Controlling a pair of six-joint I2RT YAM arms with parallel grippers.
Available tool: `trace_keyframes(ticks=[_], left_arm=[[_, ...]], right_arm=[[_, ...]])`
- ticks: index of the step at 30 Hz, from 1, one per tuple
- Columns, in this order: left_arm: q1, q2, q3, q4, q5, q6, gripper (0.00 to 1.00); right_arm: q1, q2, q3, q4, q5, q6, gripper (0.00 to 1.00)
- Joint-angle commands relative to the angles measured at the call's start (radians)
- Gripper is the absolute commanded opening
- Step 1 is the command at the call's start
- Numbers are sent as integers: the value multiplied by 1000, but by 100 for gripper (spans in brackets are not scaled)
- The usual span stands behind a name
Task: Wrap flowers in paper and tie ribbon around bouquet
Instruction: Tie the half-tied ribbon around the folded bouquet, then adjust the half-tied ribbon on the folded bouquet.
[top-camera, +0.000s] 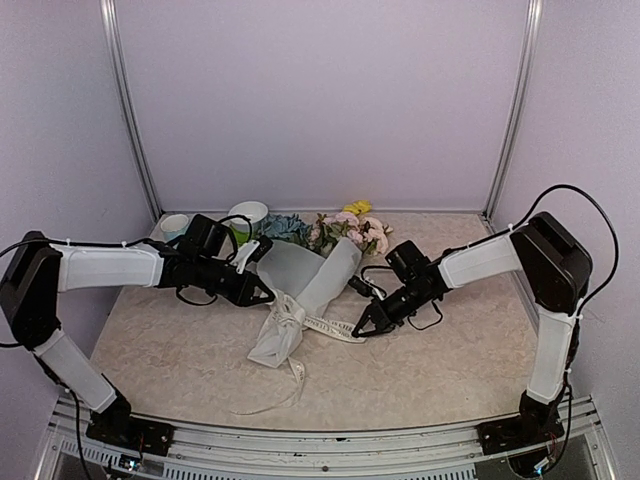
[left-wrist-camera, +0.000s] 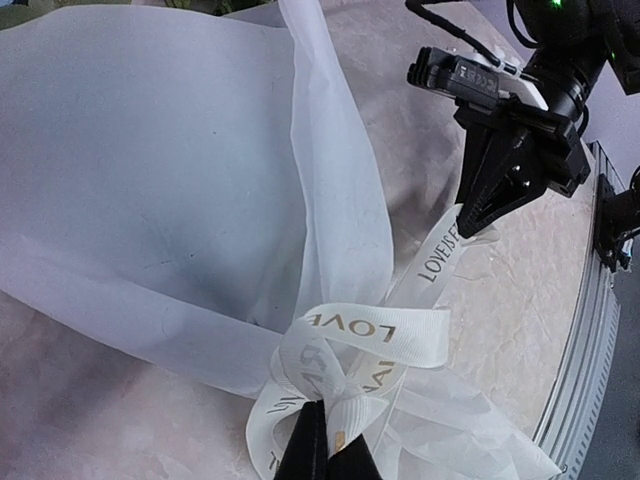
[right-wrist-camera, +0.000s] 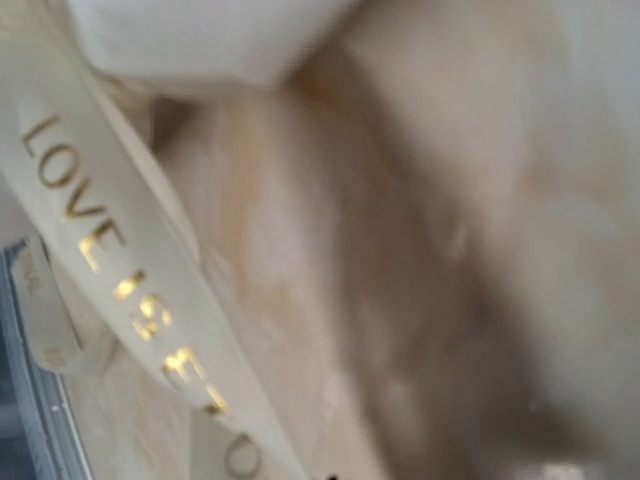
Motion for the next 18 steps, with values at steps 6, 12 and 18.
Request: trace_keyframes(ticks=[6,12,18], left_arm=[[-30,77,0,85,19,26,0],[-130,151,-6,195,73,-25,0],[-162,147,83,130,29,10,0]], right_arm=[[2,-12,-16,-45,33,-32,0],[-14,-51,35,-80,60,-41,16],[-39,-107,84,-141,120,-71,32]])
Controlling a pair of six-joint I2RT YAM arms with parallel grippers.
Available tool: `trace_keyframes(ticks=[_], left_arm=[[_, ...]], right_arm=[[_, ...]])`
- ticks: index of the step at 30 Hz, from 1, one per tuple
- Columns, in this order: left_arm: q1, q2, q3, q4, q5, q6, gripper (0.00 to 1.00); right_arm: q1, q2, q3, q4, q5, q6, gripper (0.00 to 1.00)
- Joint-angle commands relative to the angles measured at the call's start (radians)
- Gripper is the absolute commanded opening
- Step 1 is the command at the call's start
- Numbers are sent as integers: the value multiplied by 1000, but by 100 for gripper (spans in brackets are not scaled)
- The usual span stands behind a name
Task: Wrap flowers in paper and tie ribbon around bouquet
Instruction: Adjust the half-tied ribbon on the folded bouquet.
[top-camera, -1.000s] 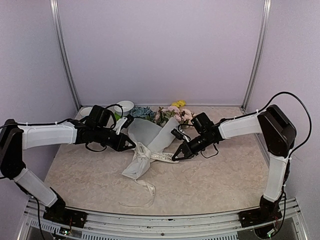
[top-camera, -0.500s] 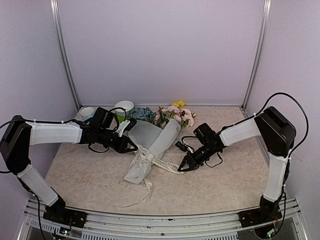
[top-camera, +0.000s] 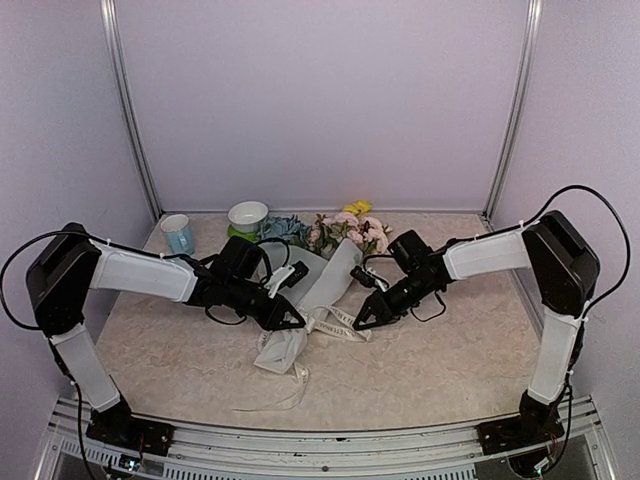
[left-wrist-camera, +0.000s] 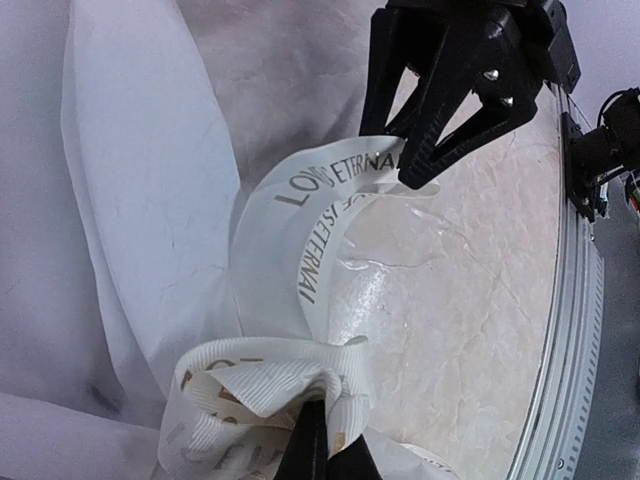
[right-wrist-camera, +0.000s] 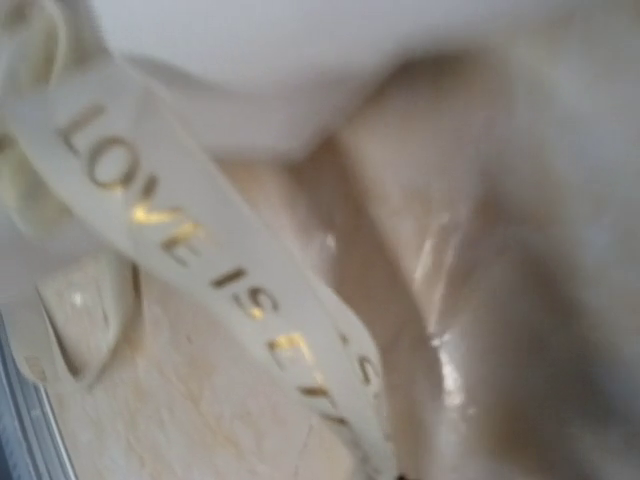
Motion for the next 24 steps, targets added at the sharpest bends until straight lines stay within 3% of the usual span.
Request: trace_keyframes(ticks=[1,7,11,14,19,24], left_arm=[[-2,-31,92,-41,-45,45,0],[-10,-57,183,-206,-121,107,0],[-17,-98,173,-191,-124,91,0],[-19,-101,168,-170,-107,81,0],[-21,-86,157,-101,-62,47,1],[-19,-67,158,-86,-78,45,2]], right_arm=[[-21,-74,61,-58,69,-39,33],[-11,-75,164,5,112,-24,35],[-3,-52,194,13,101,-18,51],[22,-73,170,81,52,-25,48],[99,-172,40,410,-26,13,47],[124,-104,76,399,9,43,45]])
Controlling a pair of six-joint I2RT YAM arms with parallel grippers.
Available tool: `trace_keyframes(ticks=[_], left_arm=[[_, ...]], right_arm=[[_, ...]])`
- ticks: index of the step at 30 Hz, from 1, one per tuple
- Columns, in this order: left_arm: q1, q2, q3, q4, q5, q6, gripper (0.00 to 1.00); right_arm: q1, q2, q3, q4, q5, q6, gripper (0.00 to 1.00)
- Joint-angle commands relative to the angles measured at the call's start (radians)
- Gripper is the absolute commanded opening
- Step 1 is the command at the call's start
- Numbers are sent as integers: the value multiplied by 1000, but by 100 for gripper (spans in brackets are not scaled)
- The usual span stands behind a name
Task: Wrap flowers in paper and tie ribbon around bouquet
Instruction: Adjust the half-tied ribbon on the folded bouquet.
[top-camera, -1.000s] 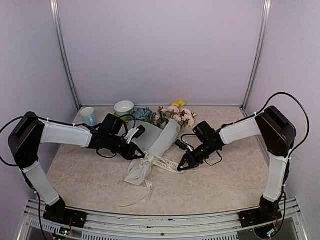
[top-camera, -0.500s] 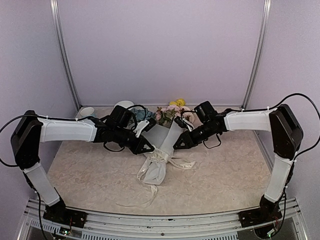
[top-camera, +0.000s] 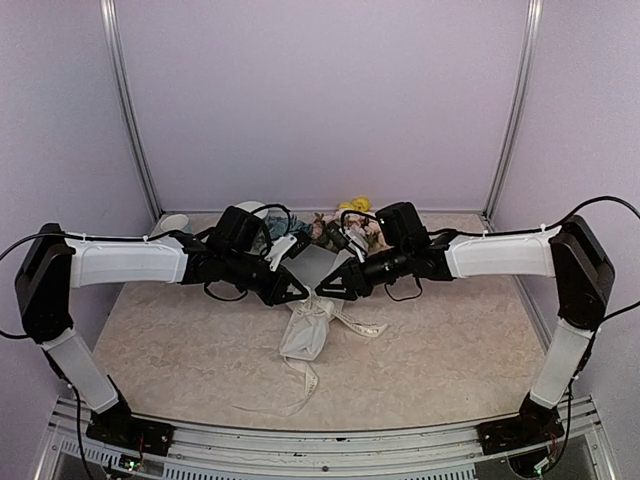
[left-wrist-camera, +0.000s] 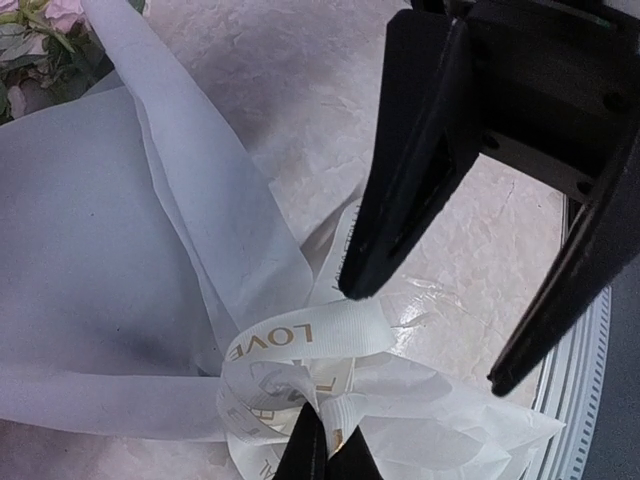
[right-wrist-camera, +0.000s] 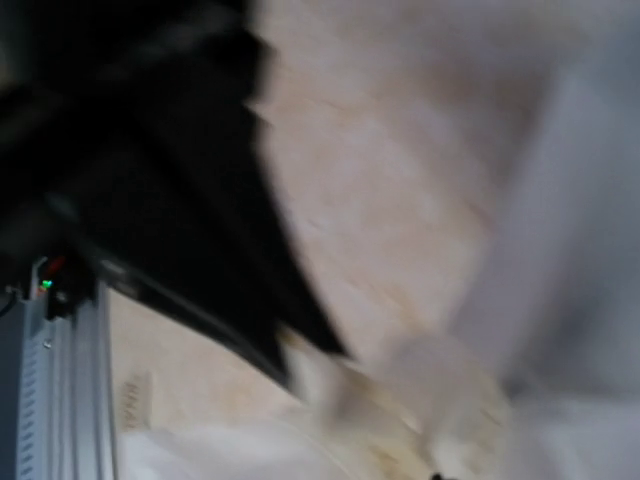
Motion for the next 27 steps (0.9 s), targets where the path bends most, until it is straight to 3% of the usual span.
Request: trace_keyframes(ticks=[1,10,14,16,20,23,27], left_arm=[[-4,7,-5,71,15,-15,2],[-4,40,-8,116,62,-24,5],[-4,37,-10,118,66,-25,12],[-4,35,-12,116,45,-23,25],[-2,13,-18,122,-53,-21,39],[2,-62,-70,189,-114,-26,67],[9,-125,-100,229,-81,7,93]], right_arm=[[9,23,5,95,-16,45,45],[30,-8,-80,225,-47,13,49],[31,53,-46,209,-11,-18,50],[31,79,-22,205,-21,-18,48],[30,82,-10,188,-17,-25,48],[31,69,-12,167,1,-37,48],[41,63,-9,161,14,-54,50]])
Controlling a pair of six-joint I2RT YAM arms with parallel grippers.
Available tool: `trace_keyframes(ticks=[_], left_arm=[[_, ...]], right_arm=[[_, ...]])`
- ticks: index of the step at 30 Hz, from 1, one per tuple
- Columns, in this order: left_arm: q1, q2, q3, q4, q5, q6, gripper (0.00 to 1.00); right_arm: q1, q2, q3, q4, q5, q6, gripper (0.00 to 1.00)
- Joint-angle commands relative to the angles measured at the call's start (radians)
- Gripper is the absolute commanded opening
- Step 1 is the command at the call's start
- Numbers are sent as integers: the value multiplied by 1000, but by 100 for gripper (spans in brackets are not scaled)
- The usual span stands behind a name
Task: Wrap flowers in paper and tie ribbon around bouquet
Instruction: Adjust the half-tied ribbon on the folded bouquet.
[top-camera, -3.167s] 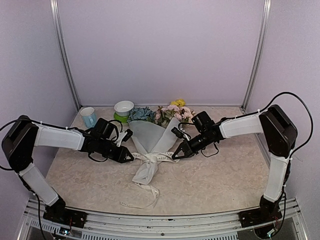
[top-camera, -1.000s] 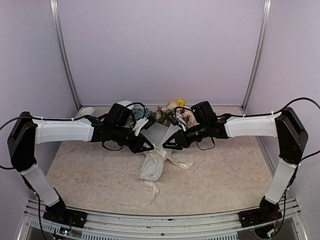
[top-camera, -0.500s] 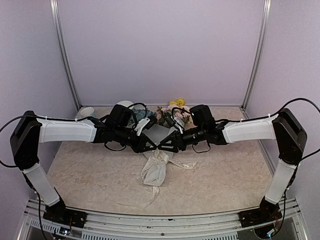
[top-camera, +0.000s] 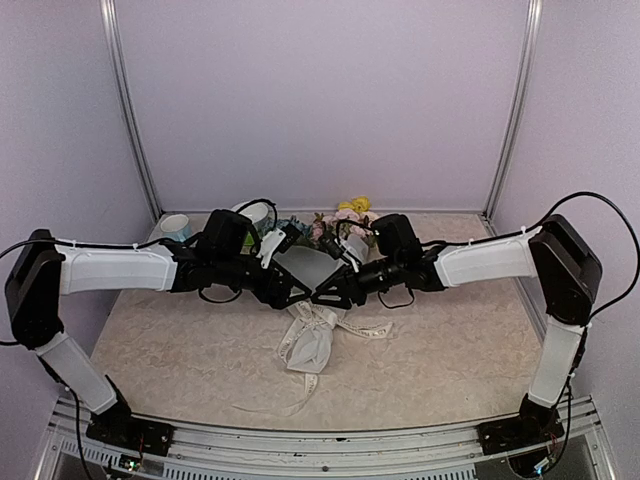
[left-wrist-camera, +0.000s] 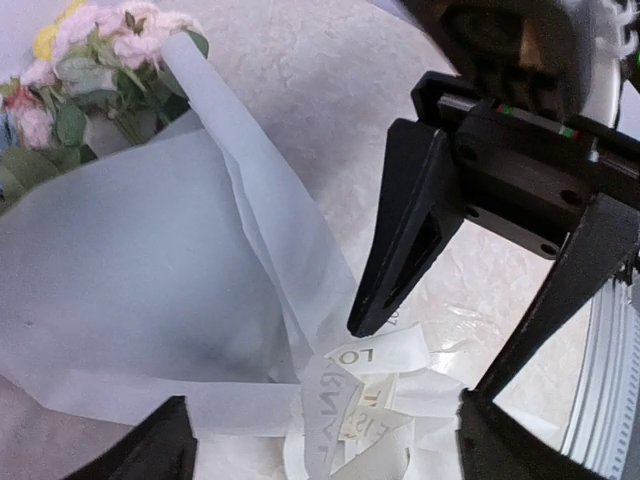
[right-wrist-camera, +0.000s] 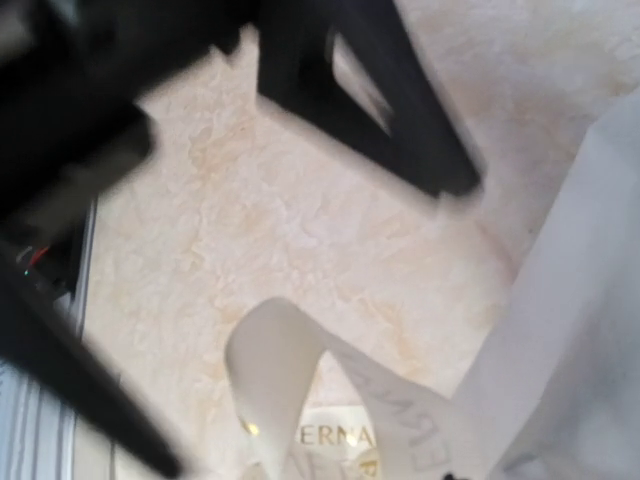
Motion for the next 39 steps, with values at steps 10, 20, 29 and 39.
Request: trace_keyframes(ticks=[10,20,29,39], left_arm=[[50,-204,-233,124,-117,-165,99],[-35,-127,-457,291,-93,-296,75],[-76,80,-417,370,36,-290,56],[-66,151,-401,333,97,-299,0]], right_arm=[[73,25,134,-150,154,-120,58],[105,153,286,-302,170,-196,67],[111,148,289,-323,199,-185,5],[57,49,190,-222,149,-62,0]])
